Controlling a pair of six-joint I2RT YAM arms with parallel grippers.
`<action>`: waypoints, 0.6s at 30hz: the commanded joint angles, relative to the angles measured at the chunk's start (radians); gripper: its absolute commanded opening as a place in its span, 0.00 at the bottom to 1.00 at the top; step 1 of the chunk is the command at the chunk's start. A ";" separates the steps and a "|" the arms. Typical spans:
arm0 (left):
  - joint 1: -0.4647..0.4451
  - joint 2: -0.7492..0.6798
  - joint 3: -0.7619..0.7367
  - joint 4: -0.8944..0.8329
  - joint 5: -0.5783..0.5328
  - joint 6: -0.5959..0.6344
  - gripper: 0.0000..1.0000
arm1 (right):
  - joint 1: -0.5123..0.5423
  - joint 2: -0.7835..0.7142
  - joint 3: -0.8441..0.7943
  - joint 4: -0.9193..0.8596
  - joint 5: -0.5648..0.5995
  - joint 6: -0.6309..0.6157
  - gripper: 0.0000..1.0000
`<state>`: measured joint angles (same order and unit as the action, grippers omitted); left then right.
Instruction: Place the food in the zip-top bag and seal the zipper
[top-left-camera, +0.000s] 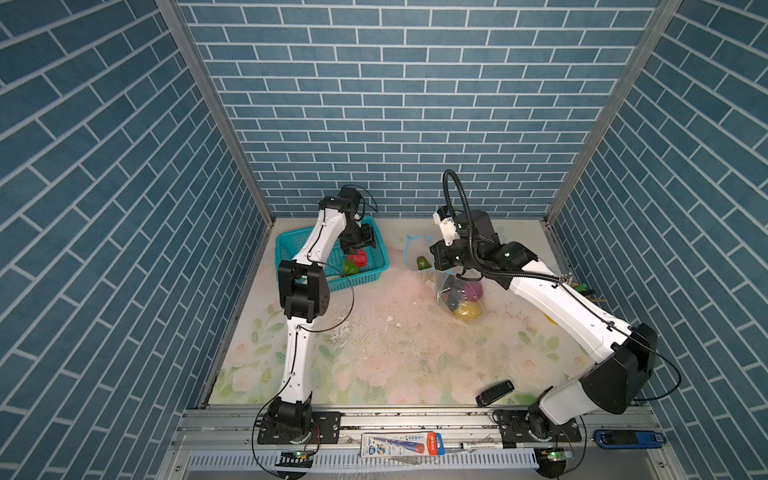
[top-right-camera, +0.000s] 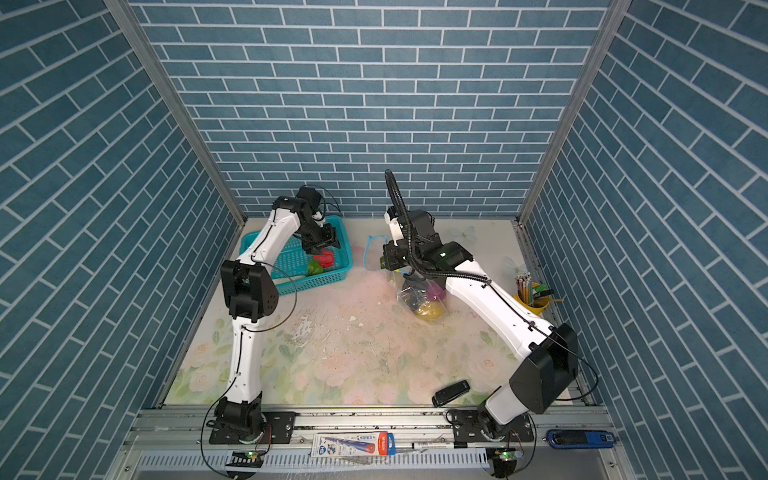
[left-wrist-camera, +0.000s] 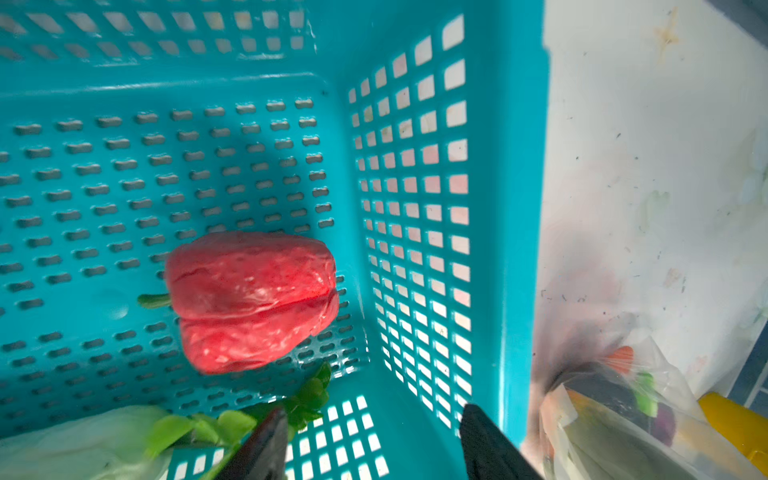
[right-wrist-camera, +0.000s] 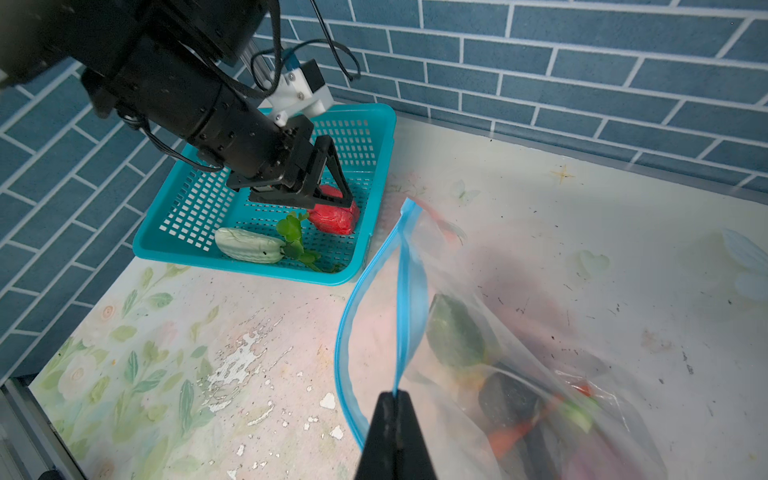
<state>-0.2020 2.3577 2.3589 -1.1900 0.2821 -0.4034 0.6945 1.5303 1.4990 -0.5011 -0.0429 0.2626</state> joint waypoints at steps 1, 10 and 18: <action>0.026 -0.016 0.004 -0.041 -0.085 0.107 0.79 | 0.000 0.014 0.053 -0.004 -0.012 0.008 0.00; 0.026 0.062 0.078 -0.051 -0.133 0.272 0.91 | 0.001 0.025 0.058 -0.007 -0.015 0.014 0.00; 0.027 0.162 0.163 -0.089 -0.083 0.263 0.93 | 0.006 0.038 0.066 -0.014 -0.014 0.017 0.00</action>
<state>-0.1749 2.4863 2.4977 -1.2289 0.1867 -0.1596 0.6956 1.5612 1.5158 -0.5014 -0.0505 0.2649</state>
